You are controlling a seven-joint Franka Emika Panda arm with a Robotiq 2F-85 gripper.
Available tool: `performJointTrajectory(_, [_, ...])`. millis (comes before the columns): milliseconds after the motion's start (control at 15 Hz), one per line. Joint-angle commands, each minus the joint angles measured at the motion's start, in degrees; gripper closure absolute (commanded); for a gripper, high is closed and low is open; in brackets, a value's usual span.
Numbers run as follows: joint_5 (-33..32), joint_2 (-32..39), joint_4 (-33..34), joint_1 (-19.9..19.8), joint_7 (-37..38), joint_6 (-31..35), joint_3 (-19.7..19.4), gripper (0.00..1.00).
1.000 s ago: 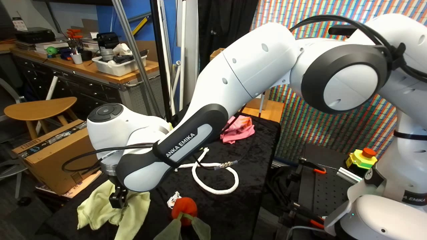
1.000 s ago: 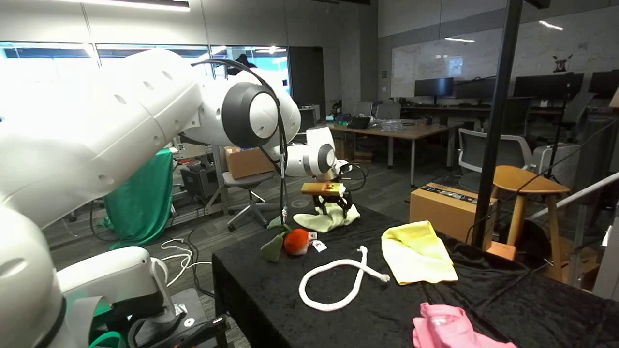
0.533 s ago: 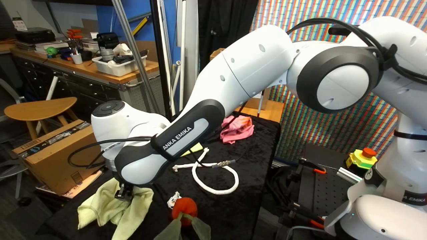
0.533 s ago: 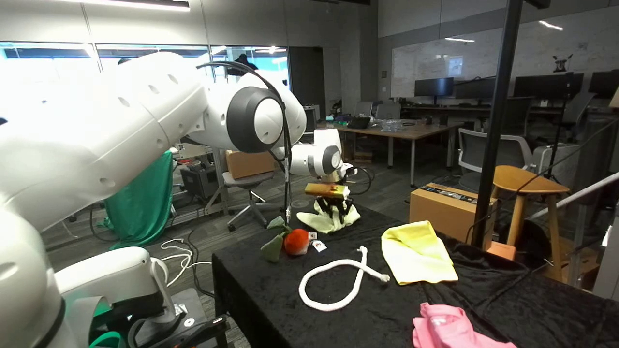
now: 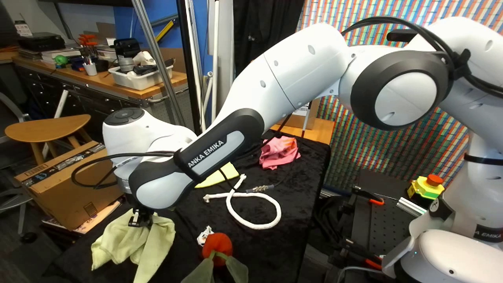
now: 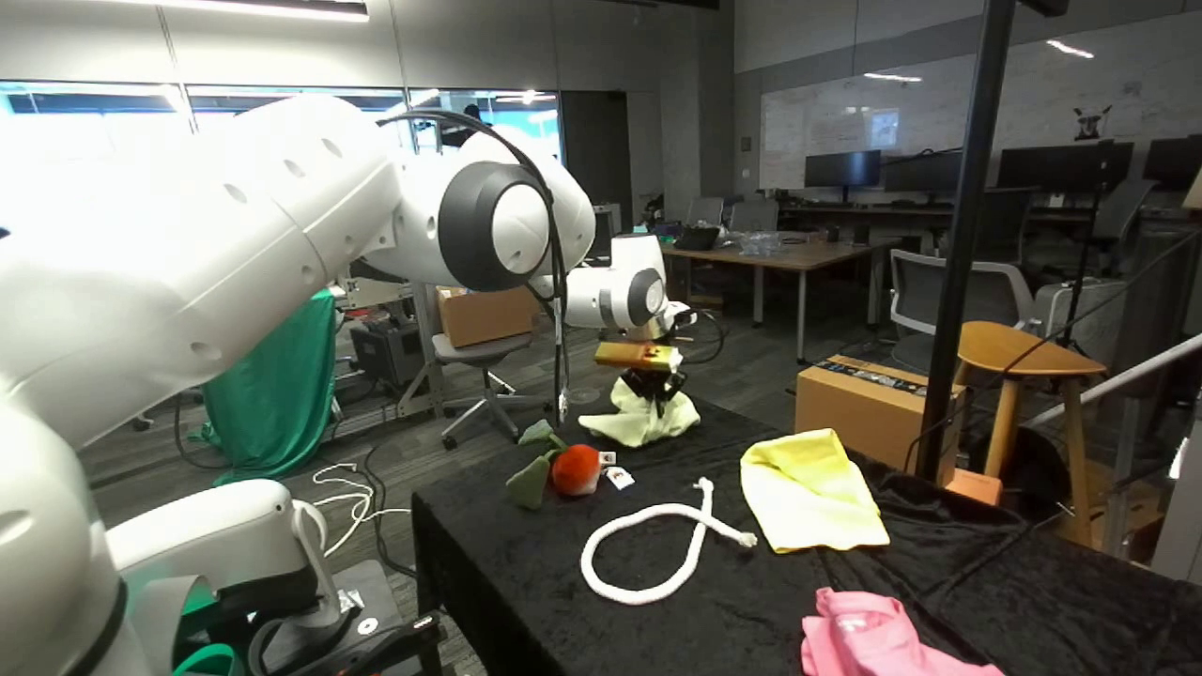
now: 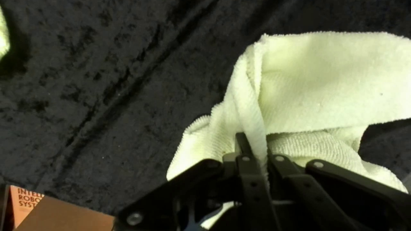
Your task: Pick up the clothes, rope and plush toy on the table and put them in the one place
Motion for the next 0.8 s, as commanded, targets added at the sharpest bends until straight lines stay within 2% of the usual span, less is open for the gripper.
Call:
performJointTrajectory(0, [-0.9,-4.2,-3.4,0.8,2.6,3.2,-1.1,0.91])
performJointTrajectory(267, [-1.0,-10.0,-9.8,0.6,6.8,8.2,-2.9,0.92])
performJointTrajectory(733, [-1.4,-23.5,-28.1,0.8,18.6,19.8,-11.2,0.92])
